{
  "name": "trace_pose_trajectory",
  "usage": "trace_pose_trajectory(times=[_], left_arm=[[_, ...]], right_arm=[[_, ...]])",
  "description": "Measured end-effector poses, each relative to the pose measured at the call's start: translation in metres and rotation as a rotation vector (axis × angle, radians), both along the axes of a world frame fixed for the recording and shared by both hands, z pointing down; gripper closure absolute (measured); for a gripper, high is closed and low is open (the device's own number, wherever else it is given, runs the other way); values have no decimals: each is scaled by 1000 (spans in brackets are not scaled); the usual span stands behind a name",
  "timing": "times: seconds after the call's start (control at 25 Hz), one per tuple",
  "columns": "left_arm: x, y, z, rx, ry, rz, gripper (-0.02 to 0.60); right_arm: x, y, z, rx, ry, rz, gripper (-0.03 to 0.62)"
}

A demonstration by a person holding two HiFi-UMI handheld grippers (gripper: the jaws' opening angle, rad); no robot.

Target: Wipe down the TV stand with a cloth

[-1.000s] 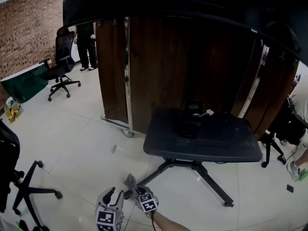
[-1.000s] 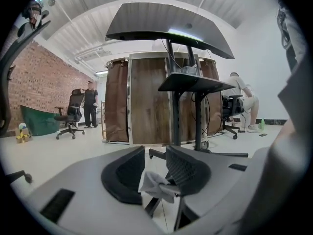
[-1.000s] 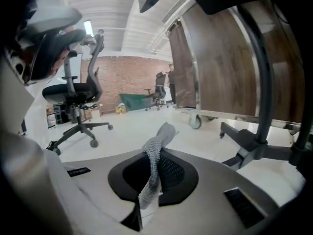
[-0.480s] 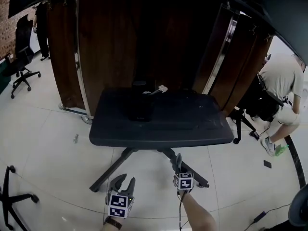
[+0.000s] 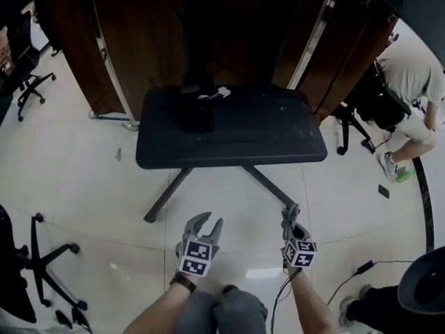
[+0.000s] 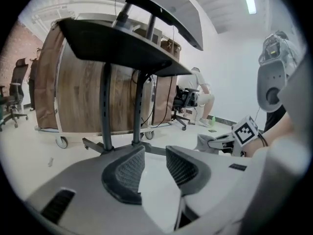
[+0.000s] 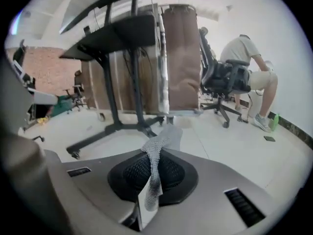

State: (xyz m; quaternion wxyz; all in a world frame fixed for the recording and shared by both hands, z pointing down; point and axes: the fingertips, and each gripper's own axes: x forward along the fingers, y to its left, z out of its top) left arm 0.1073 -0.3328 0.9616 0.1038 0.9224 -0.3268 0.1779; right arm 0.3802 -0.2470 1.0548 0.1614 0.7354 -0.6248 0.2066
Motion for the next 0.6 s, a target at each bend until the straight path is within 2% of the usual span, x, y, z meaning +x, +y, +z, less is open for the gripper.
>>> trace_pose_trajectory(times=[0.08,0.2,0.28,0.44,0.52,0.6], left_arm=[[7,25,-77,1,3,24,436],[-45,99,-199,-62,-65,-5,436],[-74,130,-317,-34,-50,-38,434],[-107,176,-567,91,35,-92,434],[-118,206,-652,133,46,-104,434],[-128,236,-715,164,69,-120,434]], right_arm=[[-44,12,-119,90,-7,-69,571],[-150,64,-287,146,-111,-157,571],[-198,92,-411,197,-166,-169,571],[-238,146,-642,287,-212,-152,571],[-255,177,-728,331,-233,-158,571],[-270,207,-795,383,-262,-173,571]])
